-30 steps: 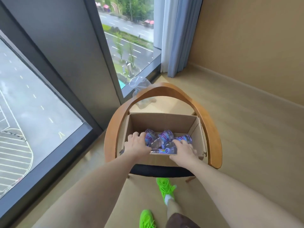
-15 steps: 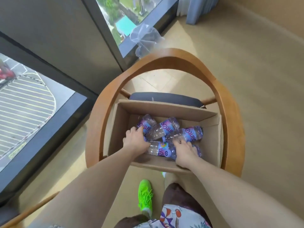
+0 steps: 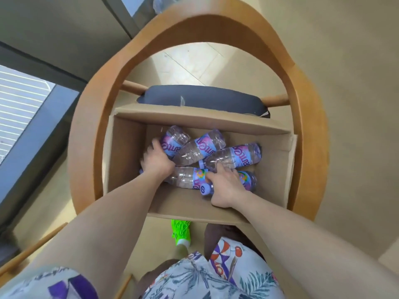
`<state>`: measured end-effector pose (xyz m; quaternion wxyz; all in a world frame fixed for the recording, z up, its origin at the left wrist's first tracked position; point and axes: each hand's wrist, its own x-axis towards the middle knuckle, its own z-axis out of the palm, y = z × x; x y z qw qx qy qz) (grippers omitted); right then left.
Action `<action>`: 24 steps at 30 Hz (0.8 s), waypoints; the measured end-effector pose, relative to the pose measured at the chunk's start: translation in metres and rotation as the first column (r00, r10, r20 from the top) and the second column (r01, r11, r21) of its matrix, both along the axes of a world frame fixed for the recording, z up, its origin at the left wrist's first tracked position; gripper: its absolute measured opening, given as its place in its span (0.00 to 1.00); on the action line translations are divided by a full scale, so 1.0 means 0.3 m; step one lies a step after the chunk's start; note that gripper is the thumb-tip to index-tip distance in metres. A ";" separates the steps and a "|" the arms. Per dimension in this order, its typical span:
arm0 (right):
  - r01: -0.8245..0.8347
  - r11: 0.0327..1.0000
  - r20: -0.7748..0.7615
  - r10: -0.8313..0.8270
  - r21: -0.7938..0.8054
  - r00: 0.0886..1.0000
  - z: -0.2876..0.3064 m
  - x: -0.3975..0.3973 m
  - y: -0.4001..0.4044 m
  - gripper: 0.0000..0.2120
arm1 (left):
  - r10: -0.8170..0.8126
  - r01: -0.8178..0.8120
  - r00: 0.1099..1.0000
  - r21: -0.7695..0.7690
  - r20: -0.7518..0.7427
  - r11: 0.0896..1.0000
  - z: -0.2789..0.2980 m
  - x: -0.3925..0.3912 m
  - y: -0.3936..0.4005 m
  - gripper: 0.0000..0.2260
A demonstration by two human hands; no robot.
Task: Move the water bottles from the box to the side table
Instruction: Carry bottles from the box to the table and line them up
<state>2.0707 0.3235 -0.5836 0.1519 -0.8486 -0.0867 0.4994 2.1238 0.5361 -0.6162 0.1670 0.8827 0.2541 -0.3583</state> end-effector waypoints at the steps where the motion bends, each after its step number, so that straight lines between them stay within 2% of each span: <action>1: 0.011 1.000 -0.002 -0.011 0.017 1.000 -0.005 0.000 -0.008 0.18 | 0.022 -0.021 1.000 0.008 -0.007 1.000 -0.011 0.008 0.006 0.34; 5: 0.039 0.997 -0.041 -0.037 0.064 0.998 -0.024 0.019 -0.042 0.19 | -0.016 0.022 0.998 0.075 -0.068 0.997 -0.037 0.044 0.037 0.35; 9: 0.040 0.995 -0.050 -0.036 0.088 0.998 -0.028 0.024 -0.051 0.22 | -0.063 0.071 0.994 0.081 -0.094 0.994 -0.015 0.058 0.067 0.38; 16: 0.025 0.992 0.098 -0.037 0.122 0.995 0.054 0.029 -0.049 0.23 | 0.217 -0.224 0.970 -0.055 -0.109 0.973 0.125 -0.018 0.049 0.28; 21: 0.150 0.973 0.169 -0.180 0.175 0.969 0.174 0.092 0.021 0.22 | 0.259 -0.268 0.960 -0.084 -0.110 0.960 0.290 -0.036 0.070 0.29; 24: 0.169 0.966 0.206 -0.209 0.196 0.956 0.257 0.132 0.070 0.22 | 0.312 -0.320 0.947 -0.166 -0.070 0.933 0.420 -0.033 0.108 0.28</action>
